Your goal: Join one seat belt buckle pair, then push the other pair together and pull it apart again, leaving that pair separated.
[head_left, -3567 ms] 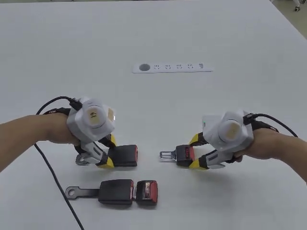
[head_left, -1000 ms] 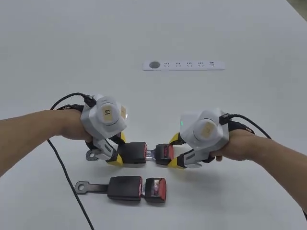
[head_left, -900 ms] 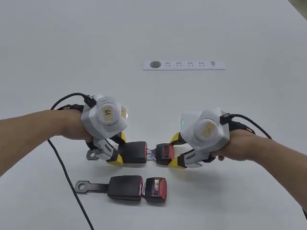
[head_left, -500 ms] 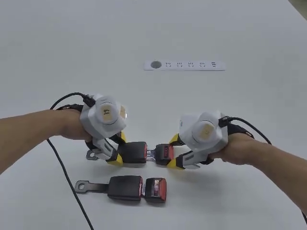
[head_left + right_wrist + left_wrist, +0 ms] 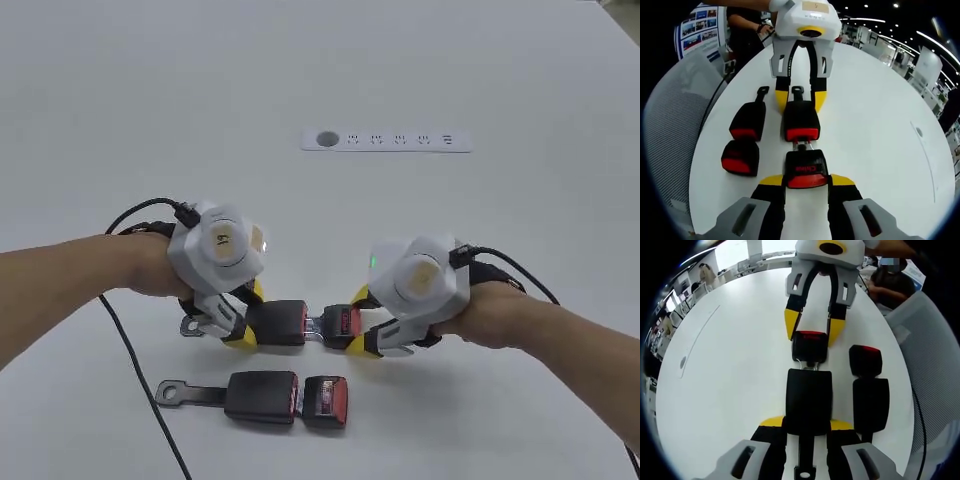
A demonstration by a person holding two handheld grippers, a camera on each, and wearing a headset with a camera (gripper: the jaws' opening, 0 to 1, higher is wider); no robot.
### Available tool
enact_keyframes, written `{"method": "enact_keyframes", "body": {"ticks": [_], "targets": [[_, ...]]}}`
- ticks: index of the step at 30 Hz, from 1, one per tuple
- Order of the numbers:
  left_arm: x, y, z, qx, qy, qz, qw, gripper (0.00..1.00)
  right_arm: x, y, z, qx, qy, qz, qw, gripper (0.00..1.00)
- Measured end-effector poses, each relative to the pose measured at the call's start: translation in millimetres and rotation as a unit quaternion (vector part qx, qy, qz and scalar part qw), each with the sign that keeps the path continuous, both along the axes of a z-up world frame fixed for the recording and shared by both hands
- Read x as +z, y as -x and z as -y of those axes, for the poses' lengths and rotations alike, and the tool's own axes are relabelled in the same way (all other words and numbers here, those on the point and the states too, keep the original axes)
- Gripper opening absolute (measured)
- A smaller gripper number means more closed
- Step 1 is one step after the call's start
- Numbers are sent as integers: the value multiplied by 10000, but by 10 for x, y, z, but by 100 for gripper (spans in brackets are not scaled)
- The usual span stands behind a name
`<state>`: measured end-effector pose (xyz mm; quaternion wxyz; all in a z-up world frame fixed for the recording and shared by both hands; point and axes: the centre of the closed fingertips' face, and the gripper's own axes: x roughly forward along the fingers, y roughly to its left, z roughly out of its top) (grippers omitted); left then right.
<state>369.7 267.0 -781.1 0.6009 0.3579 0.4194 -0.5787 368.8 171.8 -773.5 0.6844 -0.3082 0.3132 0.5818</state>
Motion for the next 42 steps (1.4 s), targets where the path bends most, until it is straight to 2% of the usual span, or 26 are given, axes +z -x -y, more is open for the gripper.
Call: {"method": "enact_keyframes", "body": {"ticks": [11,14,18,28,34,42], "targets": [[9,10,16,47,17,25,10000,30,9,-3,-85,-81,40,-35,10000,27],[8,8,16,-5,4,41,10000,30,-17,-26,-107,-214,34,-66,9997,27],[7,11,18,-135,-57,72,9999,30,-26,-26,-146,-190,103,-46,9998,27],[7,19,20,-181,-56,111,9998,30,-18,-27,-169,-365,177,-99,9991,27],[16,39,36,-218,-115,123,9996,30,-12,-15,-174,-382,246,-92,9989,27],[19,36,32,-210,-82,120,9997,30,-8,-13,-175,-384,293,-81,9988,28]]}}
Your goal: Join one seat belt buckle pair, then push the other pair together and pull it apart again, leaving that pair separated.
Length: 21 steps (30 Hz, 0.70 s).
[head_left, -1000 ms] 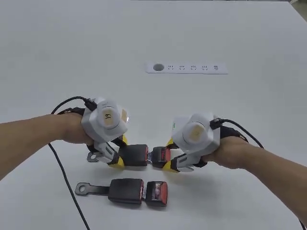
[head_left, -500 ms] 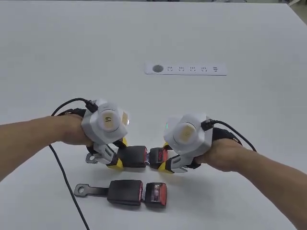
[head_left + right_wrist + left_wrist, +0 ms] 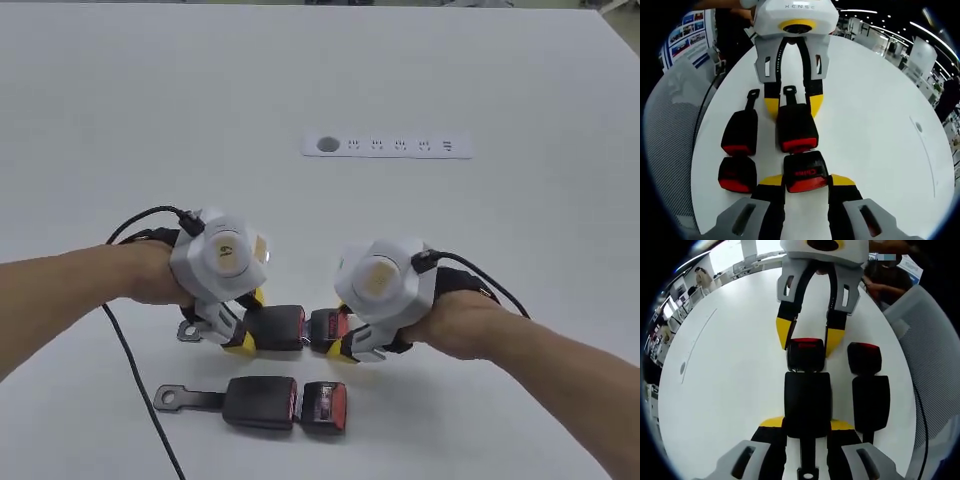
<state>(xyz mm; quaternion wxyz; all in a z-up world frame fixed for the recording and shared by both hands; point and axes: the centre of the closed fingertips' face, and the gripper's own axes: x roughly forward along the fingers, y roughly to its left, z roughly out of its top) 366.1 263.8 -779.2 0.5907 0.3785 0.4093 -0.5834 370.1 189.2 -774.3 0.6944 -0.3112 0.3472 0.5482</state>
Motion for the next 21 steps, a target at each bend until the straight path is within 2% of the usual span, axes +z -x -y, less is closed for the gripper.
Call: {"method": "enact_keyframes", "body": {"ticks": [7,14,21], "targets": [[-21,-25,-20,12,-9,-8,10000,31,-24,-16,-4,52,4,45,10000,29],[-15,-13,-9,18,22,-11,10000,31,34,15,5,43,7,90,10000,29],[-13,-12,-14,56,-20,-17,10000,31,6,-4,42,39,56,111,9999,30]]}}
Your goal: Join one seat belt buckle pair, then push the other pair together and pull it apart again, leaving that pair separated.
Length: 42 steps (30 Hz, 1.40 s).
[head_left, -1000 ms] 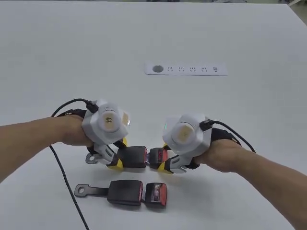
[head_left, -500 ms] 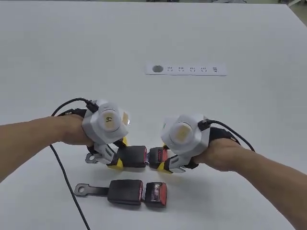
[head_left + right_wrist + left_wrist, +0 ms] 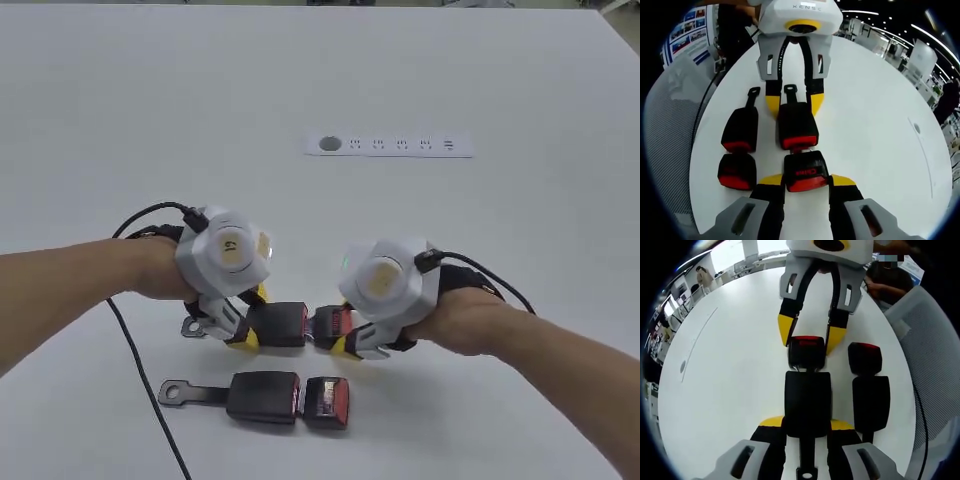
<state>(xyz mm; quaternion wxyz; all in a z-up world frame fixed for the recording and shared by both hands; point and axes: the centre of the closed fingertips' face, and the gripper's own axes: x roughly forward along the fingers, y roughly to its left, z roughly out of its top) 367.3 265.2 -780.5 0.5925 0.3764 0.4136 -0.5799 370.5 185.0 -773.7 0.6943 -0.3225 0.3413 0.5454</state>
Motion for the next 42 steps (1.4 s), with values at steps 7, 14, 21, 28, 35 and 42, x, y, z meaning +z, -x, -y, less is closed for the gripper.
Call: {"method": "enact_keyframes", "body": {"ticks": [7,14,21,28,35,42], "targets": [[-15,-17,-14,-15,-104,-9,9999,31,-20,-9,90,21,100,15,9999,30],[-23,-22,-14,-14,-150,1,9999,32,40,27,123,59,29,28,10000,30],[-22,-18,-11,16,-142,5,9999,32,-1,9,161,61,-1,-46,10000,30],[-15,-3,-2,-53,-175,25,9998,32,-33,-6,253,126,12,-34,9999,30],[-16,0,-5,-81,-190,28,9998,32,-20,16,403,207,132,-37,9997,30],[-16,2,-8,-112,-223,39,9997,32,-4,19,554,206,209,-36,9996,30]]}}
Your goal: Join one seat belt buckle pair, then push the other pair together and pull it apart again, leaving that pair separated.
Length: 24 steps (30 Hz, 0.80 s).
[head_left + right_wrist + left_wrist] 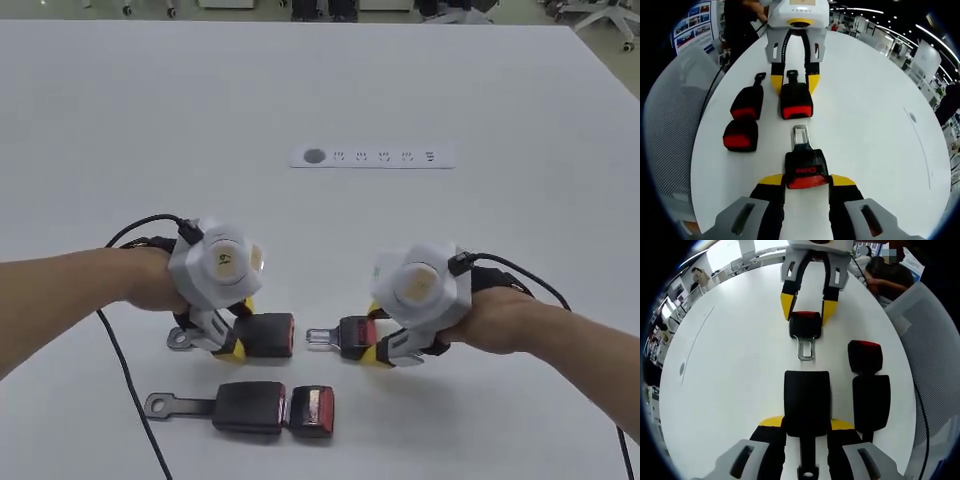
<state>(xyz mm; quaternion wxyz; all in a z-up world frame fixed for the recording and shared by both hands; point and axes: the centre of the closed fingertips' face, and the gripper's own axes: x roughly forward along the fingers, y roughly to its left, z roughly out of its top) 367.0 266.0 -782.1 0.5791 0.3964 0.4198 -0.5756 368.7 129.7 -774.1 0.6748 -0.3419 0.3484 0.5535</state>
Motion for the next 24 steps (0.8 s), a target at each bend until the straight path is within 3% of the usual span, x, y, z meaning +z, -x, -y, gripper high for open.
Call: {"method": "enact_keyframes", "body": {"ticks": [20,21,24], "targets": [[0,-12,-9,9,92,-15,10000,33,-14,3,335,13,119,-20,9999,30],[-5,-19,-15,7,99,-13,9999,33,-25,-1,373,161,196,92,9996,30],[-5,-20,-14,8,102,-17,9999,33,-18,9,415,147,221,86,9996,30]]}}
